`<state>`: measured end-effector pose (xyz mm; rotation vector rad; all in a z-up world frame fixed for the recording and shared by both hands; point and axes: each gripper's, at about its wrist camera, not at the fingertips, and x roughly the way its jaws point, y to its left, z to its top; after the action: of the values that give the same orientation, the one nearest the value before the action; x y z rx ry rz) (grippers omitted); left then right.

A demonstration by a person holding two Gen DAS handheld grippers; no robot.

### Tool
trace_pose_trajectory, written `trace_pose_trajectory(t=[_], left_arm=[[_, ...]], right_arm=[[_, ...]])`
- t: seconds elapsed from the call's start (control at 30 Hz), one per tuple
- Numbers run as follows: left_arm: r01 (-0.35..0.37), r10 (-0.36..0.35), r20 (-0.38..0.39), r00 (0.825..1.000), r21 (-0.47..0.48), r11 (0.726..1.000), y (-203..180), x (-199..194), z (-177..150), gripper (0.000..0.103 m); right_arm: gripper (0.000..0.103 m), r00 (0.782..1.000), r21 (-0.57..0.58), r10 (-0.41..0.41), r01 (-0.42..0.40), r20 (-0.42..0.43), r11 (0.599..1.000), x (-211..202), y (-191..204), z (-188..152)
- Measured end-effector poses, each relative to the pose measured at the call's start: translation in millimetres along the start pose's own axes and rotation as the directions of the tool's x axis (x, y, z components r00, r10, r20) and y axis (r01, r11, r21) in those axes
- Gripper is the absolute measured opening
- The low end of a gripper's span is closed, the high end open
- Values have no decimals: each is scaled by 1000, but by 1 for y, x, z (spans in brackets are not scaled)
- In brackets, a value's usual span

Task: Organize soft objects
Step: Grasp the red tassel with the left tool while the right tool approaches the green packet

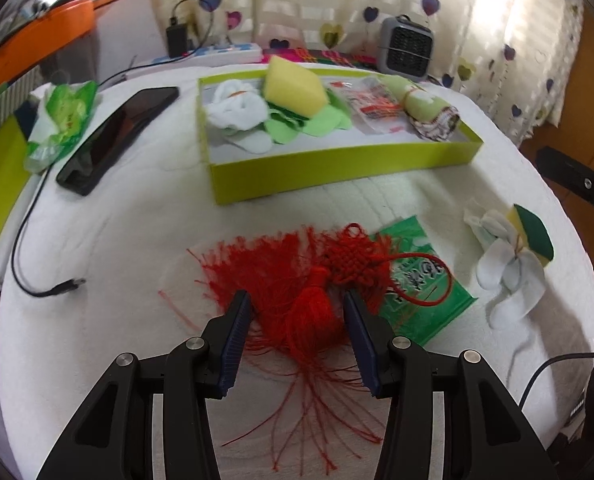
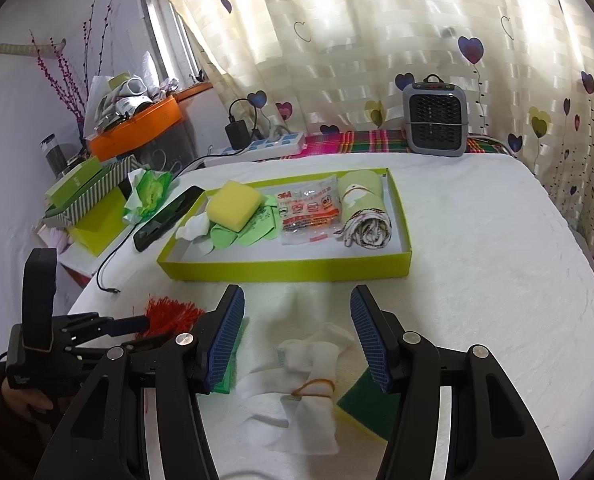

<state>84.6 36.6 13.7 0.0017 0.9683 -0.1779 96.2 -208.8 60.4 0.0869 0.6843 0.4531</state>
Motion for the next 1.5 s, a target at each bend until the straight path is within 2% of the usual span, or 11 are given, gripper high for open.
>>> trace_pose_trajectory(t=[0.13, 0.27, 0.3, 0.33, 0.4, 0.5, 0.73, 1.0, 1.27, 1.5], left_arm=[[-40, 40, 2, 999, 47, 998, -8, 6, 4, 47], [-34, 34, 14, 999, 48, 998, -7, 7, 4, 46], [-32, 32, 17, 999, 44, 999, -5, 7, 4, 41], [-39, 38, 22, 999, 38, 998, -3, 6, 3, 31], [-51, 51, 29, 998, 32, 998, 1, 6, 4, 20], [-35, 34, 35, 999, 8, 999, 10, 5, 4, 13], [-13, 16, 85, 996, -44, 999, 26, -7, 4, 12], [-33, 61, 168, 984, -162, 986, 70, -40, -1, 12], [-29, 57, 136, 989, -198, 980, 86, -35, -14, 12], [-9, 31, 111, 993, -195, 981, 87, -25, -19, 12]], right_arm=[[56, 1000, 1, 5, -5, -8, 1000, 2, 4, -2], [56, 1000, 0, 7, -7, -15, 1000, 3, 7, -4], [56, 1000, -2, 7, -7, -18, 1000, 4, 8, -5], [56, 1000, -2, 7, -7, -20, 1000, 5, 7, -5], [56, 1000, 1, 6, -6, -27, 1000, 6, 8, -6], [56, 999, 2, 7, -7, -36, 1000, 10, 10, -6], [56, 998, -4, 6, -6, -58, 1000, 16, 17, -8], [56, 993, -30, 41, -45, -113, 999, 30, 36, -14], [56, 980, -70, 78, -92, -185, 993, 57, 64, -25], [56, 972, -135, -5, -28, -235, 990, 73, 73, -37]])
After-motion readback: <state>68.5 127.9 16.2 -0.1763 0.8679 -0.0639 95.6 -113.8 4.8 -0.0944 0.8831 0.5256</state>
